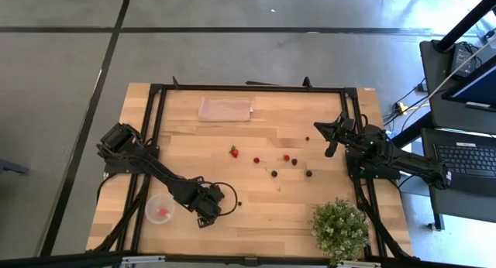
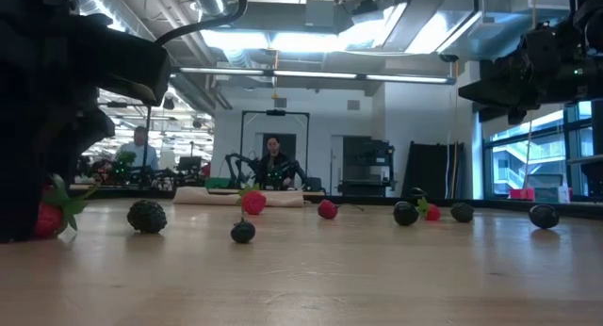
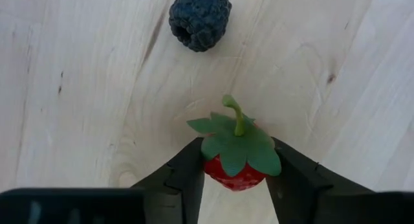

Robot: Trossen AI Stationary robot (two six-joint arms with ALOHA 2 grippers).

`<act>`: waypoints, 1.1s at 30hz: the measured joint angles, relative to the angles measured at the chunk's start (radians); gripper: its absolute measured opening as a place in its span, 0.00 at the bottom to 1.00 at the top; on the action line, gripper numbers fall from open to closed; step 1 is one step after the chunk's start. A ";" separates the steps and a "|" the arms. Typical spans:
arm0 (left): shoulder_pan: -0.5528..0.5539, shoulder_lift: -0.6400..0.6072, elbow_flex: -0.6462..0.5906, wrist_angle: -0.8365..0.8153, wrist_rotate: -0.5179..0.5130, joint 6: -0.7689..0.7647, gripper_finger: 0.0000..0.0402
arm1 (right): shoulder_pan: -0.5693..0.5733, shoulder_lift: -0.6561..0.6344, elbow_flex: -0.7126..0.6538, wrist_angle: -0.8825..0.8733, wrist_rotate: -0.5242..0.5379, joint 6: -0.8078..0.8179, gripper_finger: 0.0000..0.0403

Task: Pick and placing Produce into tupperware
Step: Put the bottom strawberry into the transparent bin

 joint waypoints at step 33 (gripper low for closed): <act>-0.032 -0.541 -0.001 -0.544 0.553 -0.475 0.35 | 0.000 0.000 0.000 0.008 0.000 0.003 0.03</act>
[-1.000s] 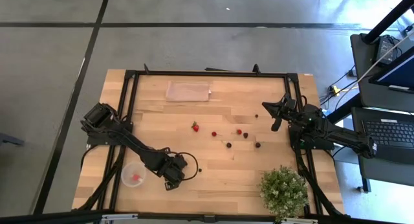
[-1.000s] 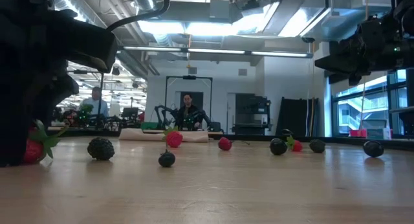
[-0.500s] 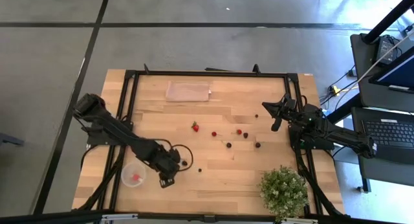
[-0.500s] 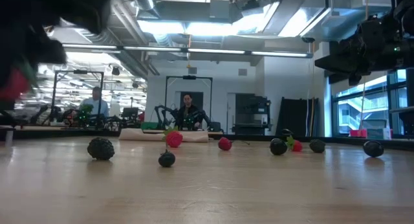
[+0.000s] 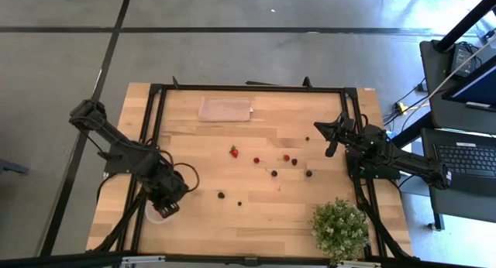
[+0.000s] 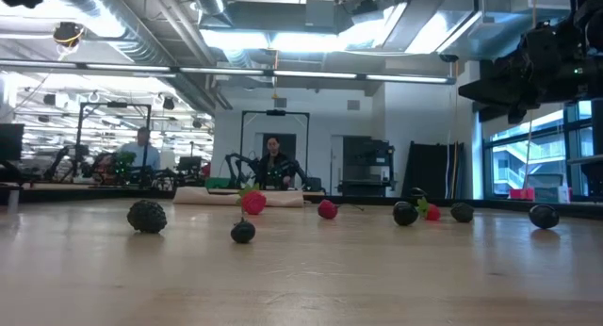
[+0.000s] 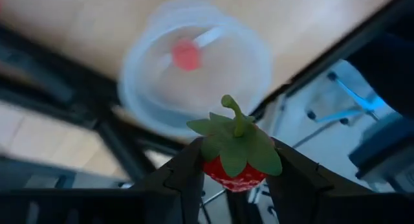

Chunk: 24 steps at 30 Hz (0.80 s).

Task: Pick and placing Produce into tupperware
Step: Put the bottom strawberry into the transparent bin

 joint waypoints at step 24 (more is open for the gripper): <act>-0.060 0.099 -0.115 0.089 -0.105 -0.018 0.33 | 0.000 0.000 0.000 -0.005 0.000 0.000 0.03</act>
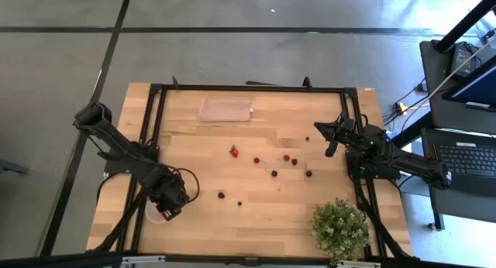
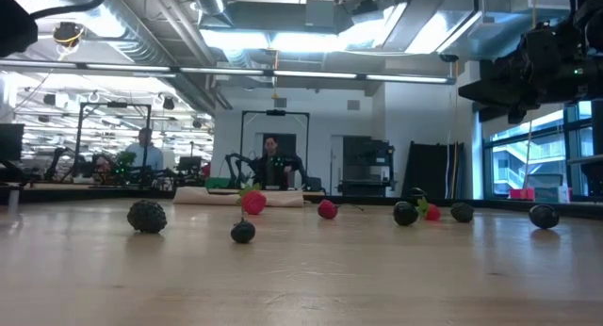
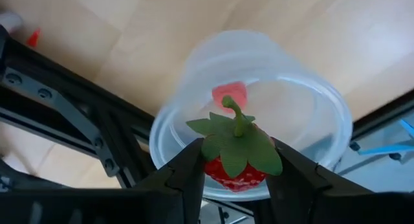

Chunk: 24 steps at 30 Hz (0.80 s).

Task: Pick and placing Produce into tupperware
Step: Put the bottom strawberry into the transparent bin, then put the bottom blackberry into the transparent bin

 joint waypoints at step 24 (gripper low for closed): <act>0.000 0.000 0.056 -0.004 0.031 0.052 0.45 | 0.000 0.000 0.000 -0.002 0.000 0.000 0.03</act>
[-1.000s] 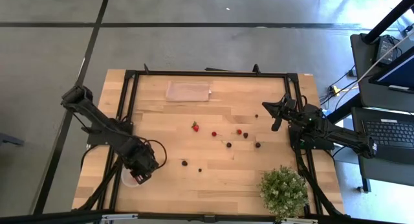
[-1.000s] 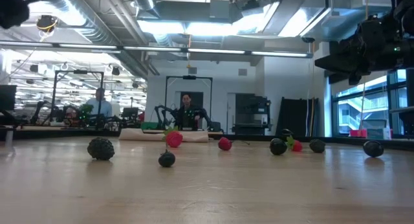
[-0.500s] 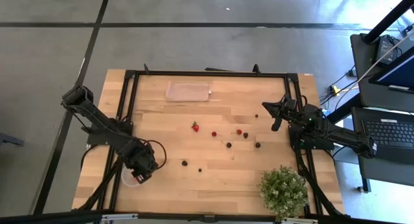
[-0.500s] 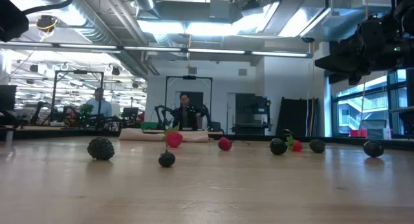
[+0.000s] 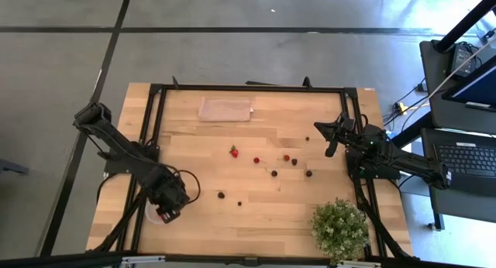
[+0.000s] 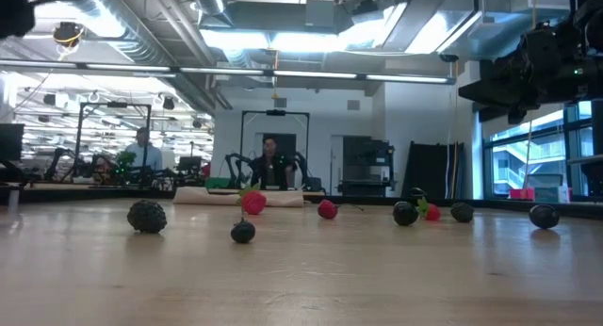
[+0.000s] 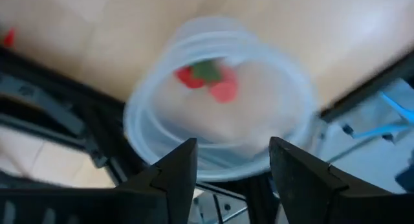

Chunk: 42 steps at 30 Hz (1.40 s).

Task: Pick and placing Produce into tupperware
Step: Put the bottom blackberry into the transparent bin

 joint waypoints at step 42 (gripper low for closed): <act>0.351 0.296 0.146 0.397 -0.476 0.958 0.64 | 0.000 0.000 0.000 -0.002 0.000 0.002 0.03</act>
